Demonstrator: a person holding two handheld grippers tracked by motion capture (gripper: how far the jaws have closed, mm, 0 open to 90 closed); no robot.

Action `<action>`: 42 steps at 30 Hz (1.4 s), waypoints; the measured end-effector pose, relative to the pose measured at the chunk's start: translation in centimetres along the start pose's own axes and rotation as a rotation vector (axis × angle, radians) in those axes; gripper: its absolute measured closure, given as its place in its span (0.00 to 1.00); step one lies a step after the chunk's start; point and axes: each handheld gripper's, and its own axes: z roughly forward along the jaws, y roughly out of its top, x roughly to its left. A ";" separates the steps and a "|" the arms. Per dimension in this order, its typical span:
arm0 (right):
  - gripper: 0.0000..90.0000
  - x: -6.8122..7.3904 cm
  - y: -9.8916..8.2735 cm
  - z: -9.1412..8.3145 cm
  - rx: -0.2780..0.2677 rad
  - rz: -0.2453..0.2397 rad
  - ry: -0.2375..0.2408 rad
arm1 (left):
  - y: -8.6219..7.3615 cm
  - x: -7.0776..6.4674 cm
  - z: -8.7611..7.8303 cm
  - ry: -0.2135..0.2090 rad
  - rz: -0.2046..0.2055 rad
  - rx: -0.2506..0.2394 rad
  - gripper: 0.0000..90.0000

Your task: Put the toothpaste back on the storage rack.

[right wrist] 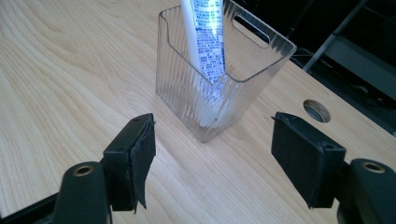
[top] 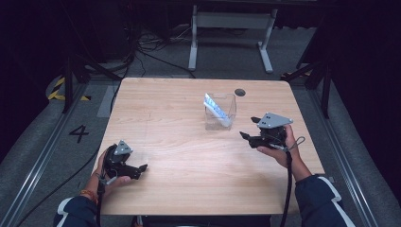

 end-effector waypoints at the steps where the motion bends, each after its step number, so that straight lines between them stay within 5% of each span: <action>1: 0.34 0.0 -0.1 -0.1 0.000 -0.003 -0.002 | 0.0 0.0 0.0 0.000 0.000 0.000 0.01; 30: 0.31 0.2 -6.8 -3.3 0.125 0.015 -0.050 | 0.1 0.1 0.1 -0.004 0.006 -0.001 0.01; 42: 0.30 -0.3 -10.2 -5.0 0.159 0.082 -0.062 | 0.1 0.1 0.1 -0.003 0.008 -0.003 0.00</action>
